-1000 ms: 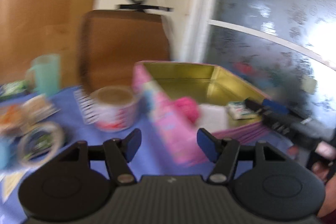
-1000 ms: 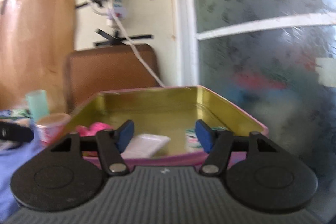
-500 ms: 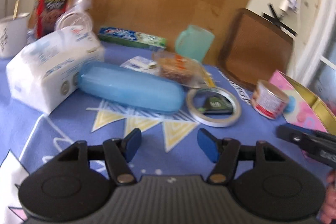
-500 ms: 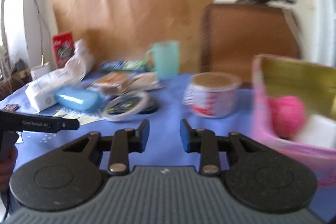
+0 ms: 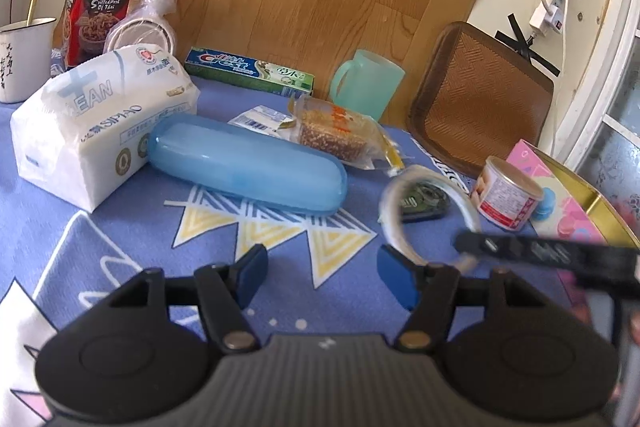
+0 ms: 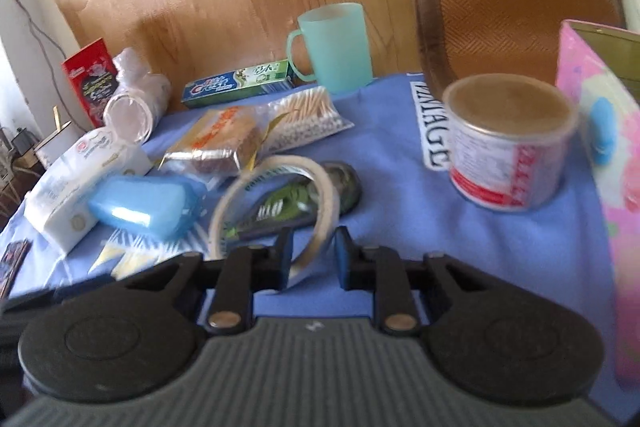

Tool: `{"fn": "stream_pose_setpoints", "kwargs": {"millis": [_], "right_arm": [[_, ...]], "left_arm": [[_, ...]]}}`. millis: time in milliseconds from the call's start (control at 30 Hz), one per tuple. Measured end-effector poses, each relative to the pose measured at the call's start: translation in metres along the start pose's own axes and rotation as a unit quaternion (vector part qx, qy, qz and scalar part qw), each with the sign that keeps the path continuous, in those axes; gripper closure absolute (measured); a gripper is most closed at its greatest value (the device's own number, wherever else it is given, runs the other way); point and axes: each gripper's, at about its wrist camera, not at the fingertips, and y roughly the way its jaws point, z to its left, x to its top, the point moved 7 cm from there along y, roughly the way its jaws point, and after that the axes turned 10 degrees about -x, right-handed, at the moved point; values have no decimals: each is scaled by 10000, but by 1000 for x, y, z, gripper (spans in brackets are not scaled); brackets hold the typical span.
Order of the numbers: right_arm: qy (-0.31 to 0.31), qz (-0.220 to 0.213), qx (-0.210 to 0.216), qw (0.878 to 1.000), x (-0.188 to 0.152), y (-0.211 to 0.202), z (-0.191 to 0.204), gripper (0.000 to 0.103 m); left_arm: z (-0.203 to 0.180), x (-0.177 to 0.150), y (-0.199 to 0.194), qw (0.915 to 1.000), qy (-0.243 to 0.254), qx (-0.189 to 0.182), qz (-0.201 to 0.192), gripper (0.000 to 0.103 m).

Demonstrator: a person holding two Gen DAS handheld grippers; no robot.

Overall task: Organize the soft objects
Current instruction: 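Grasp the roll of clear tape by its rim with the left gripper, then place the tape roll into the tin box and open the left gripper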

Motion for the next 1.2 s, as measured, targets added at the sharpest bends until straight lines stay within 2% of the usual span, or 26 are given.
{"fn": "stream_pose_setpoints", "kwargs": {"millis": [167, 200, 300, 367, 433, 533, 633, 767, 800, 900, 1033, 1200], "right_arm": [[159, 12, 179, 9997, -33, -46, -22, 83], [184, -6, 160, 9997, -41, -54, -26, 83], [163, -116, 19, 9998, -62, -77, -38, 78], [88, -241, -71, 9996, -72, -89, -41, 72], [-6, -383, -90, 9992, -78, -97, -40, 51], [-390, -552, -53, 9977, -84, -102, -31, 32], [-917, -672, -100, 9935, -90, -101, -18, 26], [-1615, -823, -433, 9825, -87, -89, -13, 21], [-1664, -823, -452, 9816, -84, -85, -12, 19], [-1503, -677, -151, 9862, -76, -76, -17, 21], [-1341, -812, -116, 9876, -76, -80, -19, 23], [-1207, -1642, -516, 9777, -57, -113, -31, 23]], "left_arm": [[-6, -2, -1, 9998, -2, -196, 68, 40], [-10, -3, -1, 9994, 5, -313, 116, 40], [-37, -11, 1, 9943, -75, -990, 383, 40], [-61, -17, 3, 9899, 153, -1298, 551, 40], [-86, -24, 5, 9854, 521, -1454, 721, 40], [-109, -35, 15, 9802, 831, -1439, 1077, 42], [-120, -45, 29, 9766, 881, -1328, 1442, 46], [-129, -48, 36, 9787, 1059, -1071, 1397, 49], [-130, -49, 37, 9790, 1112, -1027, 1364, 53], [-133, -50, 35, 9802, 1146, -956, 1301, 56], [-143, -34, 29, 9799, 1095, -1186, 1175, 56], [-195, -2, 25, 9714, 1534, -1656, 744, 56]]}}
